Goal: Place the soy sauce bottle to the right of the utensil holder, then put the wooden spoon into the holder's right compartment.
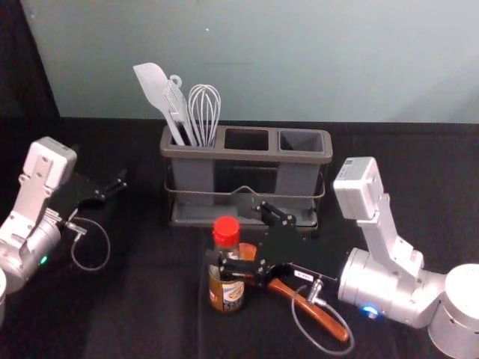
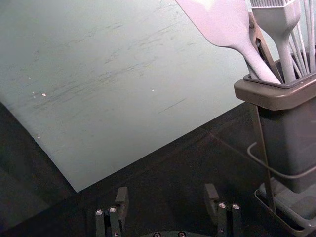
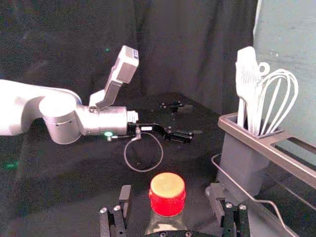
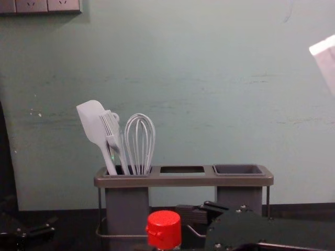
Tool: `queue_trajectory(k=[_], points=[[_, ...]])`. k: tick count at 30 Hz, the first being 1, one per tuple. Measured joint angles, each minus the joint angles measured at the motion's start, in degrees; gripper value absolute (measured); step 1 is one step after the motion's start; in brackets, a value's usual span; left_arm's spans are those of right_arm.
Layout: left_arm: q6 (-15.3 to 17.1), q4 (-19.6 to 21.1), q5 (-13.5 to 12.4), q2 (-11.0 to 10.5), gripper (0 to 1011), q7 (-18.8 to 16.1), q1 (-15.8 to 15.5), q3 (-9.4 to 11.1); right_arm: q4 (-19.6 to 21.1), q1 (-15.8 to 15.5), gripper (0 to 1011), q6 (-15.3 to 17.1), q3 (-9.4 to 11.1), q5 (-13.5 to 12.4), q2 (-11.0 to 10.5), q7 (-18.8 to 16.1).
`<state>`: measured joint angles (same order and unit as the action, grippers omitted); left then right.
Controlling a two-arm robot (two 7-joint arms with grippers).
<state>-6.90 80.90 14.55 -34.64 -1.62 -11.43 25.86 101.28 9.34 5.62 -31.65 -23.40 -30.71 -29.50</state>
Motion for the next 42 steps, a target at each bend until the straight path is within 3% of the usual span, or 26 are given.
queue_trajectory(k=[12,16,25,32,42], points=[[0.0,0.0,0.0,0.0,1005,0.0,0.0,0.0,-0.14,0.06,995,-0.48,-0.12,0.49,0.12,0.3],[0.0,0.0,0.0,0.0,1005,0.0,0.0,0.0,-0.08,0.01,931,-0.45,-0.08,0.42,0.07,0.25],[0.0,0.0,0.0,0.0,1005,0.0,0.0,0.0,0.03,-0.05,679,-0.39,0.02,0.14,-0.01,0.17],[0.0,0.0,0.0,0.0,1005,0.0,0.0,0.0,0.08,-0.09,426,-0.33,0.06,0.1,-0.04,0.14],[0.0,0.0,0.0,0.0,1005,0.0,0.0,0.0,0.36,-0.3,387,-0.6,0.22,0.13,-0.18,-0.05]])
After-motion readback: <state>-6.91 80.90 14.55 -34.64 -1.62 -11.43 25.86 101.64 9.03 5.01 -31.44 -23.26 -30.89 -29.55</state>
